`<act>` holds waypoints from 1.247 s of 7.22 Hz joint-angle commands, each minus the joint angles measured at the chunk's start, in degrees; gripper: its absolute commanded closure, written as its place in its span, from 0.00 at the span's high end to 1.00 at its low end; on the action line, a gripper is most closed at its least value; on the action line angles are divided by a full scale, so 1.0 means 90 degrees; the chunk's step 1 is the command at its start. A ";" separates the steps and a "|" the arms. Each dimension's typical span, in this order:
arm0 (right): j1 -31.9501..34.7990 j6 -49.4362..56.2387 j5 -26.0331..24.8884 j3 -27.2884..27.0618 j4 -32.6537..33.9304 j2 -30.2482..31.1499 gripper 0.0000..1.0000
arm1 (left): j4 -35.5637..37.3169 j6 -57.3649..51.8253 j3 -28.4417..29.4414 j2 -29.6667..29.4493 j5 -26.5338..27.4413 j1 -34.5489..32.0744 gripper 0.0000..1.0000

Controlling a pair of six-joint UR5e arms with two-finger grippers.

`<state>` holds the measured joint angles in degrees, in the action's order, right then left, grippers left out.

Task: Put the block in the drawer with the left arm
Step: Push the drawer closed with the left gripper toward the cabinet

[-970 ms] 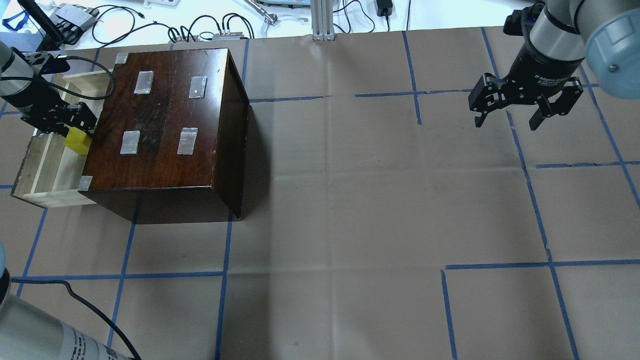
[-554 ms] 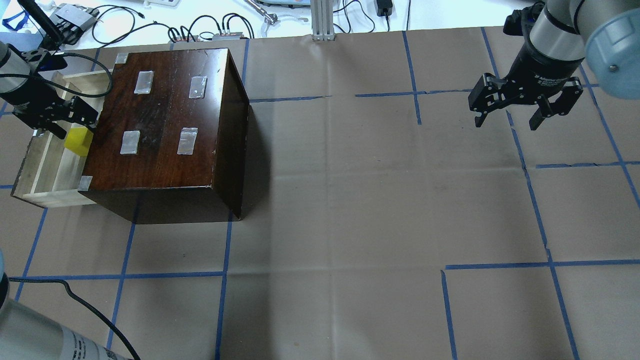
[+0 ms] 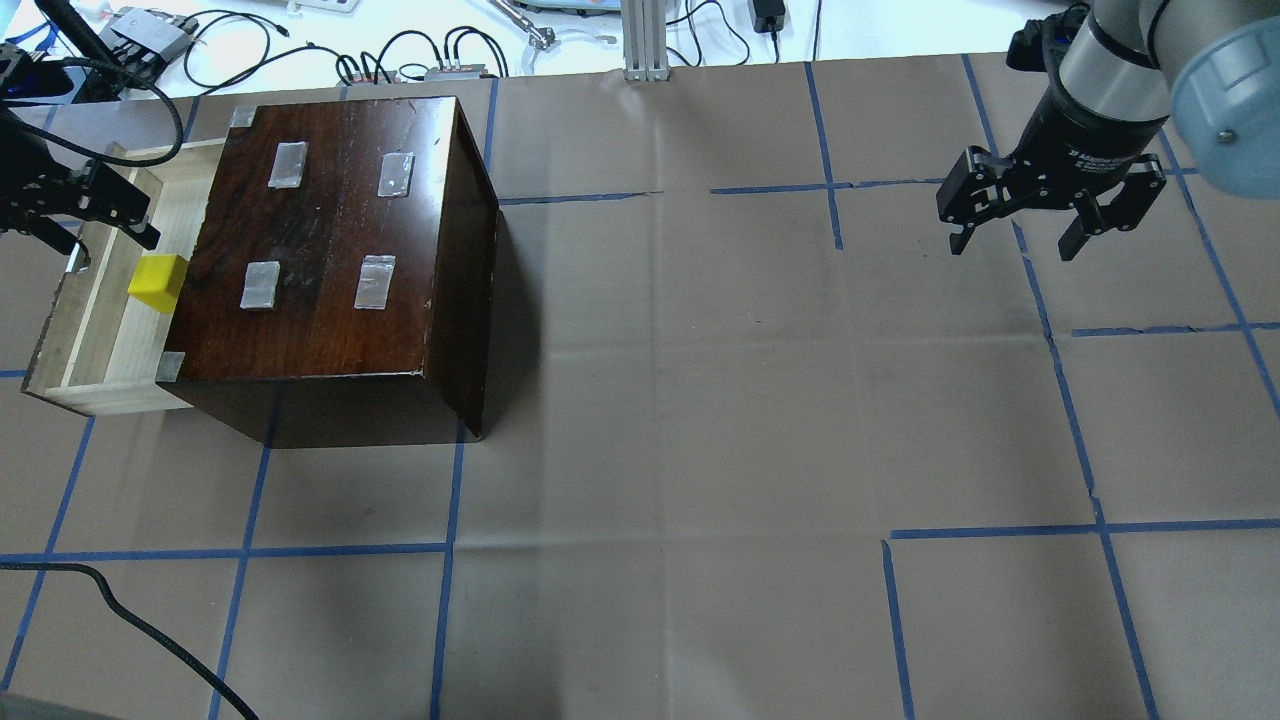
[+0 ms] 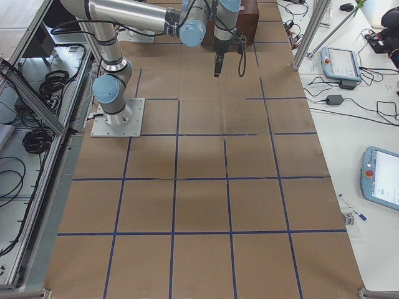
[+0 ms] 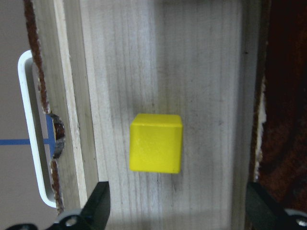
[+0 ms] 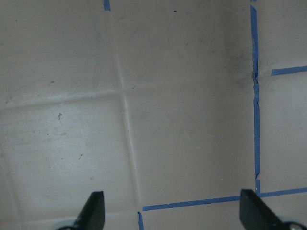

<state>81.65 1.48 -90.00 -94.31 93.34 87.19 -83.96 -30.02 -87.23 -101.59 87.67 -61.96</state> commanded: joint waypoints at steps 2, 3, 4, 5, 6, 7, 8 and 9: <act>0.0000 -0.0008 0.0000 0.0000 0.0000 0.0000 1.00 | -0.0193 0.1396 -0.0811 0.0884 0.0025 -0.1168 0.99; 0.0000 -0.0008 0.0000 0.0010 0.0000 -0.0009 1.00 | -0.0086 0.2088 -0.1260 0.1225 -0.0004 -0.1685 0.99; 0.0000 -0.0008 0.0000 0.0000 0.0000 0.0000 1.00 | -0.0046 0.2733 -0.1342 0.1335 -0.0005 -0.2203 0.99; 0.0000 -0.0008 0.0000 0.0010 0.0000 0.0000 1.00 | 0.0070 0.3098 -0.1343 0.1346 0.0005 -0.2720 0.99; 0.0000 0.0002 0.0000 0.0010 0.0000 -0.0009 1.00 | 0.0255 0.3150 -0.1449 0.1385 0.0005 -0.3160 0.99; 0.0000 -0.0008 0.0000 0.0000 0.0000 0.0000 1.00 | 0.0527 0.3111 -0.1450 0.1385 0.0034 -0.3300 0.99; 0.0000 -0.0008 0.0000 0.0000 0.0000 0.0000 1.00 | 0.0520 0.3072 -0.1441 0.1356 0.0025 -0.3302 0.99; 0.0000 -0.0008 0.0000 0.0000 0.0000 0.0000 1.00 | 0.0511 0.3053 -0.1431 0.1317 0.0015 -0.3302 0.99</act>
<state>81.65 1.41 -90.00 -94.29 93.34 87.17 -79.66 -2.35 -100.15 -89.41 87.87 -91.27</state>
